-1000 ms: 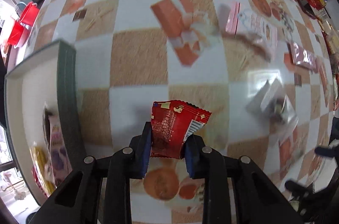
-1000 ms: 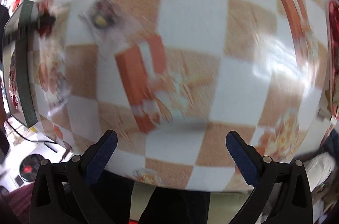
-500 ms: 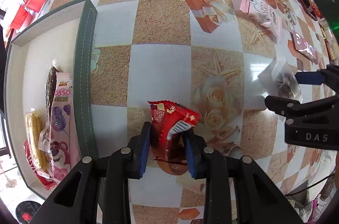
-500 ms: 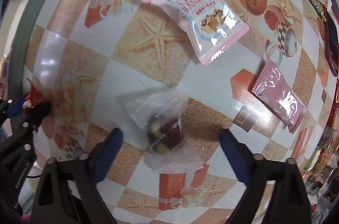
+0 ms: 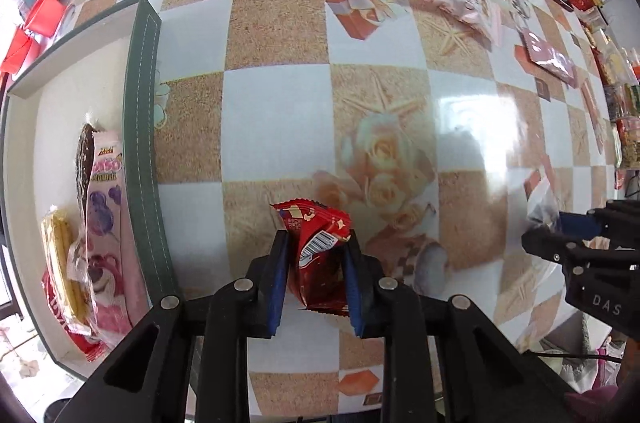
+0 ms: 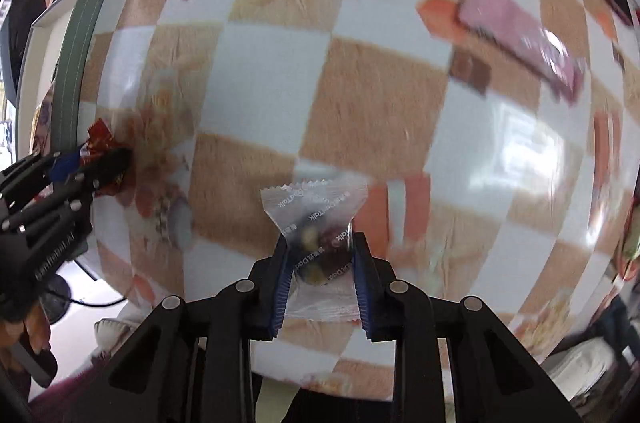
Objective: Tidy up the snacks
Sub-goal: 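Carry both snacks to the white tray and open both tools to drop them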
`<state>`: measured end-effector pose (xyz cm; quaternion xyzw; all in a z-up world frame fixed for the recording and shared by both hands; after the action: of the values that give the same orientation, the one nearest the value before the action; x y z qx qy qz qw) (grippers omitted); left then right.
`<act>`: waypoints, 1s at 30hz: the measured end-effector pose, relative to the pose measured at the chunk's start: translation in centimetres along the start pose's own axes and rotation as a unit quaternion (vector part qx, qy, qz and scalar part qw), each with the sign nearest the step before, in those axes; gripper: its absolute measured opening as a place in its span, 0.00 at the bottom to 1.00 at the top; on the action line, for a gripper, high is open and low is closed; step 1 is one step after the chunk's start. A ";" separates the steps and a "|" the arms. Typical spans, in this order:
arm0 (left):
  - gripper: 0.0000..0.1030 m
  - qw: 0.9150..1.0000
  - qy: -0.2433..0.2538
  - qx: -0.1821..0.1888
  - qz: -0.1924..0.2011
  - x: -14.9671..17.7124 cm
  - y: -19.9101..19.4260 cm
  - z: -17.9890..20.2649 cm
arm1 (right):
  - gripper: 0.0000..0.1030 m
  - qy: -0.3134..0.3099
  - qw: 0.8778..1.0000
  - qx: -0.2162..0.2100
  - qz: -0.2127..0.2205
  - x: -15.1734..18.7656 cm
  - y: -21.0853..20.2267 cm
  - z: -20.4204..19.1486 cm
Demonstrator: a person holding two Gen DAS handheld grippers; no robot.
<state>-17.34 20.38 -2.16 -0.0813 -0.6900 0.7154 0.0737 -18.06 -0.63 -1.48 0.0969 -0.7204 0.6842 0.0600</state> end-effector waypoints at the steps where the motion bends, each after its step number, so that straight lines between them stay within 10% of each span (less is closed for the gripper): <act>1: 0.27 1.000 0.003 0.001 0.003 0.2 -0.3 0.3 | 0.29 0.009 1.000 -0.004 -0.004 0.5 0.0 0.5; 9: 0.27 0.999 0.006 0.016 0.029 1.0 -2.8 1.6 | 0.29 0.043 0.999 -0.015 0.003 2.0 -2.6 3.6; 30: 0.25 0.993 -0.067 0.032 0.090 2.3 -7.2 -3.8 | 0.29 -0.020 0.998 0.003 0.062 -0.9 -8.3 -5.6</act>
<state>-18.85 24.85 4.87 -0.0923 -0.6598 0.7449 -0.0350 -15.60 4.63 6.74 0.0653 -0.7241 0.6866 0.0027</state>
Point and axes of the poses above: each gripper's, at about its wrist camera, not at the fingertips, and y roughly the way its jaws point, z to its right, x to its underside, the point moved 6 cm from there along y, roughly the way its jaws point, and after that the axes turned 13 degrees about y, right-handed, at the moved point
